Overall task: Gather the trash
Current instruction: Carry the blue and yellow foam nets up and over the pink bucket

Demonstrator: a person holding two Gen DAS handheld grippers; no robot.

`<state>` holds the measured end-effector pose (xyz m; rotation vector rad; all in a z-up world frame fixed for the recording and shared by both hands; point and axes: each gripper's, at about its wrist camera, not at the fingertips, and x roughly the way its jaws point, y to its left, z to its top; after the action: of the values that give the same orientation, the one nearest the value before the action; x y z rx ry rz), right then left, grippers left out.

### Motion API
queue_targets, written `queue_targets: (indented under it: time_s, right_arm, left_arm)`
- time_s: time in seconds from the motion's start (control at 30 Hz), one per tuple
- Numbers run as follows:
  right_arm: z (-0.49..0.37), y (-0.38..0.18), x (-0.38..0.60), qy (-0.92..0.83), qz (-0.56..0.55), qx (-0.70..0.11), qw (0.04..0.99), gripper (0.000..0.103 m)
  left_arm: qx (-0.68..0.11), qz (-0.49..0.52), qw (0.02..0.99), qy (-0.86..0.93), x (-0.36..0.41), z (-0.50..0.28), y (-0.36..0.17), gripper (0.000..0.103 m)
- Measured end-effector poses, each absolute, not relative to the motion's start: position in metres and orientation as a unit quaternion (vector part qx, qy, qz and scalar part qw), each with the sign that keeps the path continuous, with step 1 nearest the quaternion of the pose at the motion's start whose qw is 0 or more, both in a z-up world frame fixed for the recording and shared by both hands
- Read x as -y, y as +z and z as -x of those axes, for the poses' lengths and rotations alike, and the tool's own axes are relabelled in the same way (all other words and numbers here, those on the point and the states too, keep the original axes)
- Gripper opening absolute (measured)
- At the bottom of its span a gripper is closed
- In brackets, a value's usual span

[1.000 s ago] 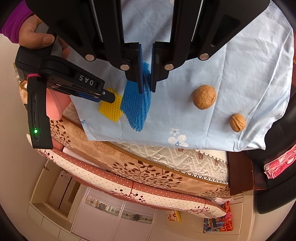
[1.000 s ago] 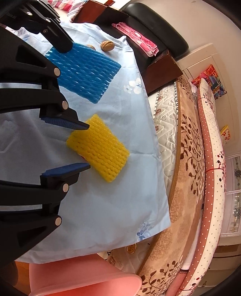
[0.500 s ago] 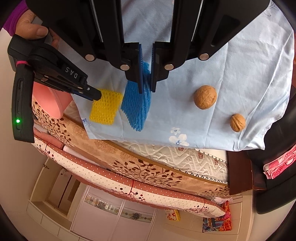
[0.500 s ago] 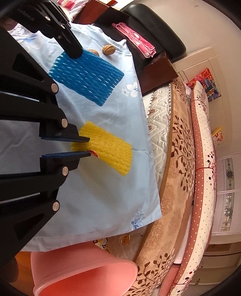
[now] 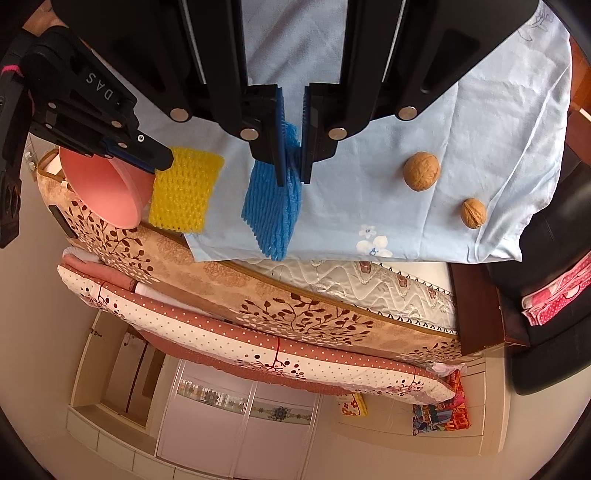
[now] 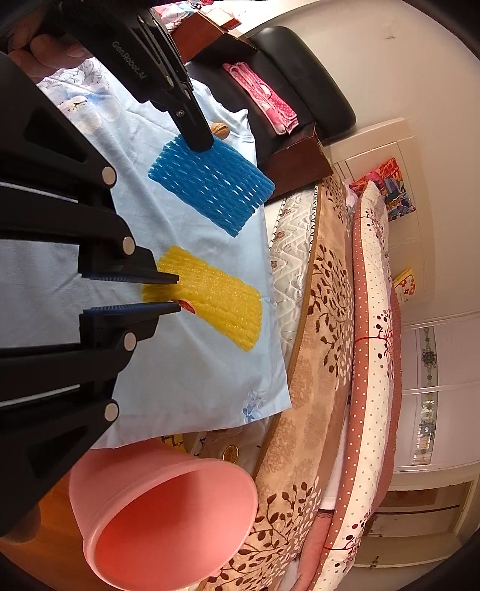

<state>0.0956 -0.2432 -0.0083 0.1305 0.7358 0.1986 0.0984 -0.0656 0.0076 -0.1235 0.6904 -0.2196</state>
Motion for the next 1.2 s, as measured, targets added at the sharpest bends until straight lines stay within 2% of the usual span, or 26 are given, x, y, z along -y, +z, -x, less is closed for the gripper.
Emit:
queue_targets:
  time_s: [1.2]
  right_arm:
    - [-0.035,0.014,0.336,0.03,-0.096,-0.302,0.948,0.009]
  left_arm:
    - [-0.294,-0.003,0.943,-0.155,0.178,-0.074,0.037,0.007]
